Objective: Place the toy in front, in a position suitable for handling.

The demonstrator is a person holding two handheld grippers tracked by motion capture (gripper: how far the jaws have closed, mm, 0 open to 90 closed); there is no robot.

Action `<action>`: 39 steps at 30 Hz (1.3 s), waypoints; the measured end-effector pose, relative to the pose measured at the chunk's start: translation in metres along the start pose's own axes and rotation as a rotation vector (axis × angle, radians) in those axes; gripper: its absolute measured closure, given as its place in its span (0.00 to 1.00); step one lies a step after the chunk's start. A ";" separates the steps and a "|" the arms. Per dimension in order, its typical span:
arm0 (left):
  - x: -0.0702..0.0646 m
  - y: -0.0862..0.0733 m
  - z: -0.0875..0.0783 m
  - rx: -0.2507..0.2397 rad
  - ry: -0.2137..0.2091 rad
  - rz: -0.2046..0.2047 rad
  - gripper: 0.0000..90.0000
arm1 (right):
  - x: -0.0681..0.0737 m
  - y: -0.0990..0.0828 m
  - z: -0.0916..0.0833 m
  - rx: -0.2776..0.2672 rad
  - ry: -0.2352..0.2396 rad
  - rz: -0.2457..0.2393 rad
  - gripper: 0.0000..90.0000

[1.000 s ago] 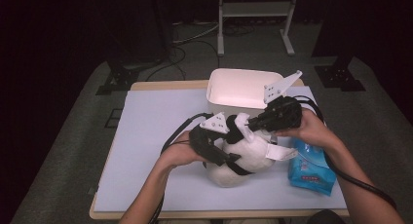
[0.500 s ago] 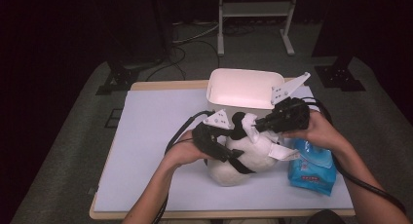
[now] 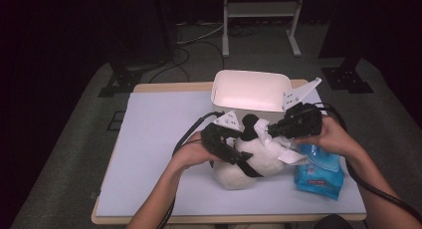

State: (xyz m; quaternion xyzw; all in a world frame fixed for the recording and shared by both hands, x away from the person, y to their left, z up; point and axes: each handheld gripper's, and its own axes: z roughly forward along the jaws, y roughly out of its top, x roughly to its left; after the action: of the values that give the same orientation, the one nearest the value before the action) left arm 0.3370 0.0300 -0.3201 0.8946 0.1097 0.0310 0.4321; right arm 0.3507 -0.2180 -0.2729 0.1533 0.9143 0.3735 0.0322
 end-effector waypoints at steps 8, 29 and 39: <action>0.003 -0.009 -0.003 0.018 -0.004 -0.008 0.22 | -0.007 -0.010 -0.003 0.007 -0.020 0.028 0.93; 0.021 -0.053 0.010 0.095 -0.077 -0.086 0.10 | -0.008 -0.029 -0.009 -0.004 -0.009 0.041 0.93; 0.029 -0.064 0.021 0.057 -0.144 -0.127 0.13 | -0.009 -0.035 -0.007 -0.007 0.001 0.049 0.93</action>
State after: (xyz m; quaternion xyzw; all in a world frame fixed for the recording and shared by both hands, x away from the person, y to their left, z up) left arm 0.3577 0.0590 -0.3839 0.8976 0.1356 -0.0637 0.4145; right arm 0.3487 -0.2487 -0.2922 0.1756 0.9090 0.3773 0.0230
